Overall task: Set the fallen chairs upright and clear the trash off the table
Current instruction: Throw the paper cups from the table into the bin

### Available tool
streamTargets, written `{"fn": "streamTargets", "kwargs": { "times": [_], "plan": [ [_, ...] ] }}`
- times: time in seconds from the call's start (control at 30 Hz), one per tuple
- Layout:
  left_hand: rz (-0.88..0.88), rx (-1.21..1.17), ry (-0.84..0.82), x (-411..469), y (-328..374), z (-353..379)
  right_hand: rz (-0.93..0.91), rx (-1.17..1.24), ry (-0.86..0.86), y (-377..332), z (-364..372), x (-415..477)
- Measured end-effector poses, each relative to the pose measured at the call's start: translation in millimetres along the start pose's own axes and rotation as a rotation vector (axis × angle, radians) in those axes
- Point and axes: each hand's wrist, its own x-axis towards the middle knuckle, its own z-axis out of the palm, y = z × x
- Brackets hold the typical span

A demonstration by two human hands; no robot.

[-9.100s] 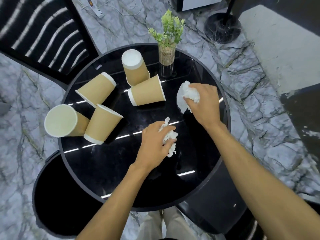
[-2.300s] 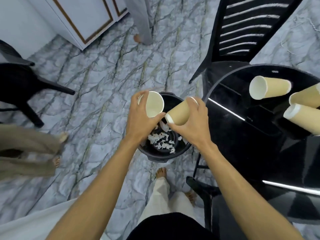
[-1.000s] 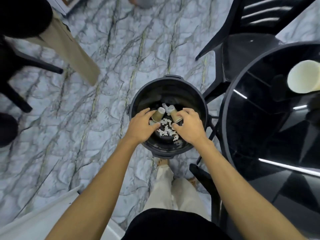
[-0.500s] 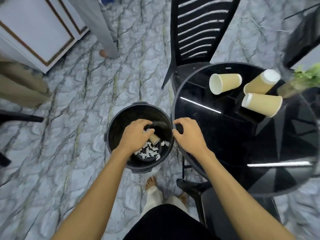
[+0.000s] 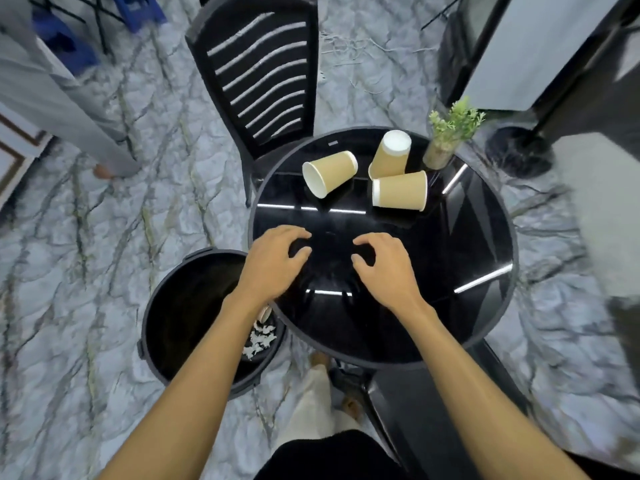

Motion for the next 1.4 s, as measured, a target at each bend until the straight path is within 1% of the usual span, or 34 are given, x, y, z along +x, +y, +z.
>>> {"fn": "streamTargets", "kwargs": {
  "times": [0.17,0.33,0.47,0.57,0.77,0.87,1.0,1.17,1.27,1.4],
  "plan": [
    [0.084,-0.007,-0.01,52.1,10.0,3.8,0.047,0.008,0.077,10.1,-14.5,29.2],
    [0.147,0.007,-0.018,106.2,16.1,8.0,0.079,-0.009,0.109,17.7,-22.3,70.4],
    [0.168,0.034,-0.02,146.3,14.4,11.4,0.068,-0.046,0.124,25.2,-26.8,104.6],
    [0.198,0.066,-0.028,175.6,11.2,15.1,0.047,-0.115,0.111,34.0,-31.6,132.3],
    [0.233,0.166,-0.085,225.3,2.5,29.3,-0.016,-0.357,0.039,51.8,-30.3,175.3],
    [0.248,0.203,-0.118,235.5,-3.9,37.4,-0.003,-0.435,-0.014,57.9,-25.4,181.6],
    [0.189,0.196,-0.175,239.5,-14.9,49.1,-0.001,-0.476,-0.045,64.6,-18.6,184.6],
    [0.153,0.158,-0.141,236.1,-21.2,54.7,-0.016,-0.528,-0.036,67.1,-15.9,185.8],
    [0.136,0.121,-0.126,231.4,-22.0,54.3,-0.023,-0.526,-0.011,67.5,-17.8,183.9],
    [0.111,0.089,-0.103,219.2,-20.3,51.0,0.002,-0.429,0.03,64.3,-24.5,175.3]
  ]
}}
